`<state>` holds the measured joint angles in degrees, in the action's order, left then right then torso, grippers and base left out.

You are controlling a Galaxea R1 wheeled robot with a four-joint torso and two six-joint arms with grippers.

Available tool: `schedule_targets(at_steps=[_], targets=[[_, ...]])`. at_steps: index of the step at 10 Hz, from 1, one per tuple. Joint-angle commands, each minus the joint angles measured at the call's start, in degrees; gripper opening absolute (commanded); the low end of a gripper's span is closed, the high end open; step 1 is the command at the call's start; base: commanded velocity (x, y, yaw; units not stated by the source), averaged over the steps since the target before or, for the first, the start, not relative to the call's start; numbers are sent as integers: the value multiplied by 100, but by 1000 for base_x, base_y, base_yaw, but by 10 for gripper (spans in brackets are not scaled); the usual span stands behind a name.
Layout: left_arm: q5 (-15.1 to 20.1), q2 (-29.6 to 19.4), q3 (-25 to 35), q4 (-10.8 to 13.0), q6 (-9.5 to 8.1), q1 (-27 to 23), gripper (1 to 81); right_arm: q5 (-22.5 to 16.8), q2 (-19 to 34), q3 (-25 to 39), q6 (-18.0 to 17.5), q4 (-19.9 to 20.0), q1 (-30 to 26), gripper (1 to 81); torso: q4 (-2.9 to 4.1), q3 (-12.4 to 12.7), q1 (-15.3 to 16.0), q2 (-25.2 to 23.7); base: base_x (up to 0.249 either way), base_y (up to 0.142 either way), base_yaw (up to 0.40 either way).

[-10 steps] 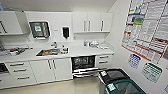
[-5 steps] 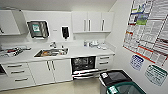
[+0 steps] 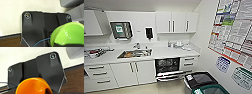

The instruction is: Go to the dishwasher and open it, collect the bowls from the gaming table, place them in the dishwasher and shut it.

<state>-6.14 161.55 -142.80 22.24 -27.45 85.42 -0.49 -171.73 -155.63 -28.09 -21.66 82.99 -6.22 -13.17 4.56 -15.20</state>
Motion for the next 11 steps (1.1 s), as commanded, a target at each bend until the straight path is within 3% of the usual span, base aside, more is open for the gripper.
schedule_targets(at_steps=[1,11], targets=[[61,-114,24,-26,-23,-267,10,-268,40,-2,14,-31,-322,10,0,0,0,0,99,0,0],[52,-131,33,-26,-23,-240,10,-268,31,-2,14,-40,-331,10,0,0,-2,0,97,0,0]])
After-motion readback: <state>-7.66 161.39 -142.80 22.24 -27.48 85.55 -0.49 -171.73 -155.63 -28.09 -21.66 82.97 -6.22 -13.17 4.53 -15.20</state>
